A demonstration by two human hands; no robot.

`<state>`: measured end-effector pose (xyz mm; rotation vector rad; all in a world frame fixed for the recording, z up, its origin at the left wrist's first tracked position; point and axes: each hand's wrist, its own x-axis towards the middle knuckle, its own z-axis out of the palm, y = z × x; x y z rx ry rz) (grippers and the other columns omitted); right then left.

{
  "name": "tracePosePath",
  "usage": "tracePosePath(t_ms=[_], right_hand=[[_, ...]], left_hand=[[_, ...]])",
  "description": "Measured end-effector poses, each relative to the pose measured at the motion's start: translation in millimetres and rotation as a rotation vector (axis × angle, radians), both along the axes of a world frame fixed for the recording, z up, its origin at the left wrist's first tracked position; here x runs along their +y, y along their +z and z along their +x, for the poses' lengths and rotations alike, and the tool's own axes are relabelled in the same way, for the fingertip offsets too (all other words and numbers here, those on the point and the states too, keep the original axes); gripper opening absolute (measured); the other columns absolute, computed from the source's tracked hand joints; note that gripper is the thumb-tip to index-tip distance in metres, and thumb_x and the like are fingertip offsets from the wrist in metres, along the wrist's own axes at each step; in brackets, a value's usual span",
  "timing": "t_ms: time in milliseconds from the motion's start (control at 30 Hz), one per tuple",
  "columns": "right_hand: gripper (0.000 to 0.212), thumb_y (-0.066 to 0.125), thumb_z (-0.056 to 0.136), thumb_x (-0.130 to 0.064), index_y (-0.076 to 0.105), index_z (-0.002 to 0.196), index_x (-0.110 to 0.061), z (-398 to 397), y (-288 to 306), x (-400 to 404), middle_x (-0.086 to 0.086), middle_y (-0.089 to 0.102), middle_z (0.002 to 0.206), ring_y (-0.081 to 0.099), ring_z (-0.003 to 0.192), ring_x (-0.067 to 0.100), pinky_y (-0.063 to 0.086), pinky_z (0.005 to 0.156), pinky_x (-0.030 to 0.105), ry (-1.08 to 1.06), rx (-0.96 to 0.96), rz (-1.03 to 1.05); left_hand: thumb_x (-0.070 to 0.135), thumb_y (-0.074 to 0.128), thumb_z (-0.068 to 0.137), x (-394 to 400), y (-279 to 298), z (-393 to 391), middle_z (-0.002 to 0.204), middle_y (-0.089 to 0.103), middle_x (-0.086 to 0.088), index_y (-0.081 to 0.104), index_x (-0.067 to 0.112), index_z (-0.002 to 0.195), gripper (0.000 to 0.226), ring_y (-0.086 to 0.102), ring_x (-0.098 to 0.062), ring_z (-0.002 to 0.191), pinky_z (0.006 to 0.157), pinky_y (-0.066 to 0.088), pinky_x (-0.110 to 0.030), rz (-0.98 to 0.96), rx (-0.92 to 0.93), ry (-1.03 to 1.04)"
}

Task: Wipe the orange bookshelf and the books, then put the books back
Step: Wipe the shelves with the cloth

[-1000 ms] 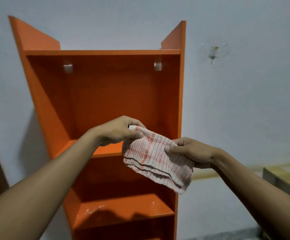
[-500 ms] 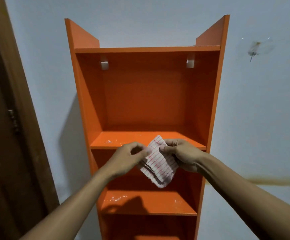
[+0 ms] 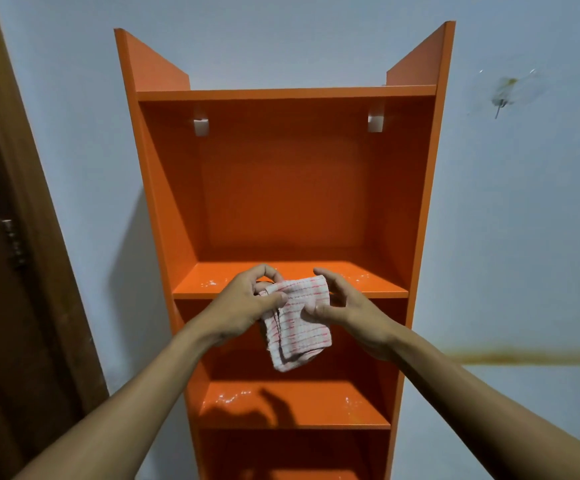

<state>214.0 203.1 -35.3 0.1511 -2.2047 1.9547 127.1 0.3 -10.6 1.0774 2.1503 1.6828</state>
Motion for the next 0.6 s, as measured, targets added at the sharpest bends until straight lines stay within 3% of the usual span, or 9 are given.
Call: tracePosePath(t_ms=[67,200,267,333,433,533,600], right_hand=[[0.059,0.077,0.085,-0.018,0.052,0.138,-0.020,3,-6,1,0.007,0.065,0.130,0.062,0.122,0.023,0.051,0.104,0.038,0.095,-0.041,0.008],[0.035,0.065,0.094,-0.013,0.060,0.127,-0.003,8,-13,0,0.018,0.067,0.123,0.064,0.109,0.030,0.050,0.095,0.043,0.076,-0.043,0.029],[0.039,0.061,0.096,-0.016,0.056,0.129,0.003,10,-16,-2,0.023,0.066,0.124,0.063,0.105,0.033,0.050,0.090,0.043,0.076,-0.065,-0.130],[0.042,0.057,0.098,-0.018,0.053,0.132,0.006,12,-17,-12,0.025,0.063,0.124,0.062,0.106,0.035,0.049,0.091,0.043,0.079,-0.091,-0.420],[0.044,0.053,0.097,-0.016,0.052,0.136,0.004,17,-23,-29,0.027,0.056,0.138,0.055,0.128,0.039,0.038,0.113,0.052,0.168,-0.110,-0.867],[0.036,0.047,0.101,-0.010,0.054,0.135,0.001,19,-31,-33,0.028,0.059,0.135,0.058,0.125,0.040,0.042,0.109,0.058,0.139,-0.134,-0.930],[0.033,0.043,0.104,-0.011,0.055,0.132,0.002,15,-27,-27,0.026,0.065,0.126,0.065,0.115,0.037,0.053,0.098,0.052,0.024,-0.144,-0.870]], left_hand=[[-0.001,0.065,0.092,1,5,0,0.075,0.064,-0.009,0.057,0.010,0.099,0.015,0.055,-0.022,0.067,0.060,0.044,-0.030,-0.010,-0.002,-0.033],[-0.003,0.071,0.086,1,7,-4,0.076,0.067,-0.004,0.064,0.007,0.095,0.015,0.059,-0.015,0.069,0.065,0.046,-0.027,0.012,0.046,0.055],[0.000,0.074,0.085,2,3,-5,0.080,0.068,-0.004,0.067,0.009,0.091,0.013,0.059,-0.013,0.071,0.066,0.047,-0.026,0.041,0.066,0.108],[0.003,0.075,0.084,4,-5,-5,0.084,0.066,-0.008,0.068,0.011,0.089,0.012,0.059,-0.018,0.072,0.067,0.045,-0.030,0.081,0.030,0.152],[0.007,0.078,0.082,11,-20,-4,0.083,0.068,-0.008,0.069,0.011,0.088,0.011,0.062,-0.019,0.075,0.070,0.048,-0.032,0.146,-0.032,0.229],[0.010,0.079,0.082,20,-32,-4,0.083,0.071,-0.003,0.070,0.013,0.087,0.011,0.064,-0.015,0.077,0.075,0.050,-0.031,0.157,-0.041,0.284],[0.014,0.077,0.085,23,-35,-10,0.080,0.071,-0.002,0.070,0.016,0.088,0.008,0.063,-0.015,0.075,0.071,0.048,-0.031,0.149,-0.040,0.290]])
